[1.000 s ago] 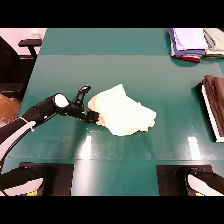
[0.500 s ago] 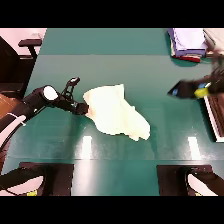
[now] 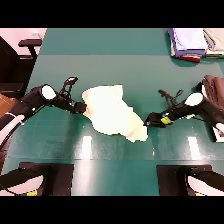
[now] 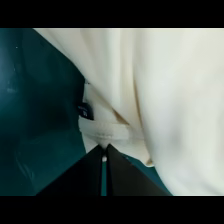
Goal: Fold the shirts.
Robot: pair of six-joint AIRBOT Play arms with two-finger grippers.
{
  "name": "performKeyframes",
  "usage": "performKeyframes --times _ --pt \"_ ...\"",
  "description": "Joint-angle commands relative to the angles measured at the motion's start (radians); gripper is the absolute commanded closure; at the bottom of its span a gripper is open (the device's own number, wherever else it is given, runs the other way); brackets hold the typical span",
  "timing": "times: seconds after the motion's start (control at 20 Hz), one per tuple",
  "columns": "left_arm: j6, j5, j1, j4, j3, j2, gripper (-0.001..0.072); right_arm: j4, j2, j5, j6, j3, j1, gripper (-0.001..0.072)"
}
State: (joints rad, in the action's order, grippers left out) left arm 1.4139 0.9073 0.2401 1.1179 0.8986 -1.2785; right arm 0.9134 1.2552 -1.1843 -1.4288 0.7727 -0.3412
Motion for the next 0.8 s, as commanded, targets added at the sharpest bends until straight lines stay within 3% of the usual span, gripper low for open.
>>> performKeyframes --times 0.0,0.1,0.15,0.5,0.75 --pt "0.0 -0.002 -0.001 0.007 0.001 0.001 0.068 -0.062 0.093 0.061 0.031 -0.018 -0.061 0.0326" --pt "0.0 -0.006 -0.001 0.028 0.001 0.001 0.068 -0.051 0.088 0.078 0.044 -0.018 -0.06 0.0609" --pt "0.001 -0.01 -0.001 0.053 0.001 0.001 0.0681 -0.047 0.07 0.094 0.044 -0.018 -0.048 0.0676" --pt "0.211 -0.059 -0.001 0.373 0.127 0.109 0.0681 -0.04 -0.243 0.119 0.044 0.037 0.258 0.0696" --pt "0.2 -0.088 -0.001 0.394 0.346 0.311 0.0681 0.111 -0.407 0.059 0.045 0.322 0.325 0.0696"
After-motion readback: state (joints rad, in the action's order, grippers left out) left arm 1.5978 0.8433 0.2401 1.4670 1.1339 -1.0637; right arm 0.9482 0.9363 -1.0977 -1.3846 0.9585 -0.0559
